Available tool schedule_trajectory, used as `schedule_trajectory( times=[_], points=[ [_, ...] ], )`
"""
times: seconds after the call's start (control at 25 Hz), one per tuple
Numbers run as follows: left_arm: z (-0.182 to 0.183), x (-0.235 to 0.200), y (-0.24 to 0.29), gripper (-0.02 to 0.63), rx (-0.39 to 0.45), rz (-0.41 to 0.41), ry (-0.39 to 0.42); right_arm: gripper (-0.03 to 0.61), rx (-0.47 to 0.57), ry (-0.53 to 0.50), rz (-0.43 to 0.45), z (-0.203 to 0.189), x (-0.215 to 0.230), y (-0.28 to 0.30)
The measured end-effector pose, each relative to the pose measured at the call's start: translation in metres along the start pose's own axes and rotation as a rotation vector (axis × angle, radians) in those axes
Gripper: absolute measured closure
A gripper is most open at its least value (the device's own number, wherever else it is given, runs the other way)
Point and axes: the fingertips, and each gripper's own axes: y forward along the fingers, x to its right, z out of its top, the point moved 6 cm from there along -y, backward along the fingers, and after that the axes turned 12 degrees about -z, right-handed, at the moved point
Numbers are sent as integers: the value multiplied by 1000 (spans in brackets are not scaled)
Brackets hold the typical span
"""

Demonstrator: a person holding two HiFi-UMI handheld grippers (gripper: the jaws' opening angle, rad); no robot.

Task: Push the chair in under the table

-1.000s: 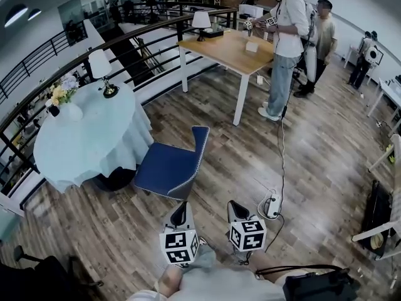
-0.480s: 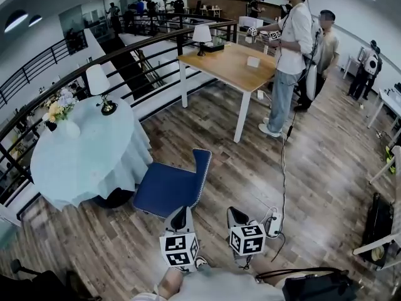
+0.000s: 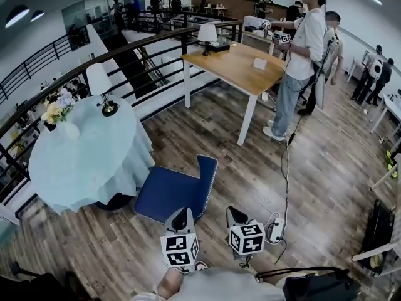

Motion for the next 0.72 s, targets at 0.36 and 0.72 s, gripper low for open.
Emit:
schedule_trajectory(
  times=[0.36, 0.72],
  points=[
    [-2, -20, 12, 611, -14, 29, -28, 561, -30, -17, 23, 7, -5, 26],
    [-4, -40, 22, 611, -12, 136, -77, 561, -62, -47, 85, 22, -4, 68]
  ],
)
